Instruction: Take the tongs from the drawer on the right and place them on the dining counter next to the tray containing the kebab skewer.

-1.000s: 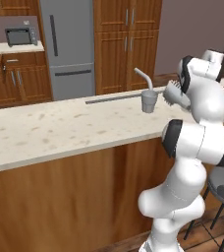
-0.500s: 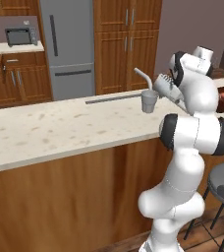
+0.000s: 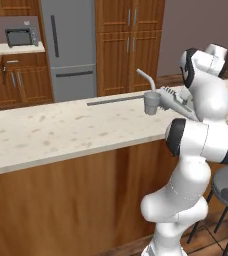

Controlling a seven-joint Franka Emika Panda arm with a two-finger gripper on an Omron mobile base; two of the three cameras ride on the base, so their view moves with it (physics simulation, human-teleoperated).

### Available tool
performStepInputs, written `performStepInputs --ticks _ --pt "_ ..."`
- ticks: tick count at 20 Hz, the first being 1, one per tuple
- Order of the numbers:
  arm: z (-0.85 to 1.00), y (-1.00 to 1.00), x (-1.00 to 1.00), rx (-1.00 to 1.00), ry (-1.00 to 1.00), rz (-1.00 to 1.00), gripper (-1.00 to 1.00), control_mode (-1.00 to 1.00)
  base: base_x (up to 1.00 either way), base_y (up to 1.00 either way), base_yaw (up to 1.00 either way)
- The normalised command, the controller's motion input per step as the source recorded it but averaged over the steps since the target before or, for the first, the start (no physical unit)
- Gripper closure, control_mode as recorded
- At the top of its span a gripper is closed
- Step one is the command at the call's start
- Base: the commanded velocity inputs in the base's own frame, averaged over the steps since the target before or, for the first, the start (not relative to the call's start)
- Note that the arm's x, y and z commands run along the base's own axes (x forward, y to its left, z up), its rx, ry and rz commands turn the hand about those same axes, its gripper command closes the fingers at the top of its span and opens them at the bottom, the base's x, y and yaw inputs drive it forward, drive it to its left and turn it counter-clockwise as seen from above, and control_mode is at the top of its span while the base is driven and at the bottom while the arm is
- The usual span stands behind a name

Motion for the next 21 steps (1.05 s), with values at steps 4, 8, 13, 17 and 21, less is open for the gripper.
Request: performStepInputs --ticks 4,8,13,17,21 --pt "0.77 -0.01 -0.97 0.03 -0.22 -0.07 -1.00 -1.00 0.00 0.00 0.00" --pt "0.92 0.05 -1.00 0.03 -0.30 -0.01 -1.00 -1.00 0.00 0.00 0.00" --pt "1.00 0.24 -1.00 0.01 -0.24 0.01 -1.00 -1.00 0.00 0.00 0.00" --pt "0.69 0.28 -1.00 -0.01 -0.06 0.33 -1.00 -1.00 0.00 0.00 0.00" --pt "0.21 0.04 -0.57 0.00 0.00 0.77 -1.00 -1.00 0.00 0.00 0.00"
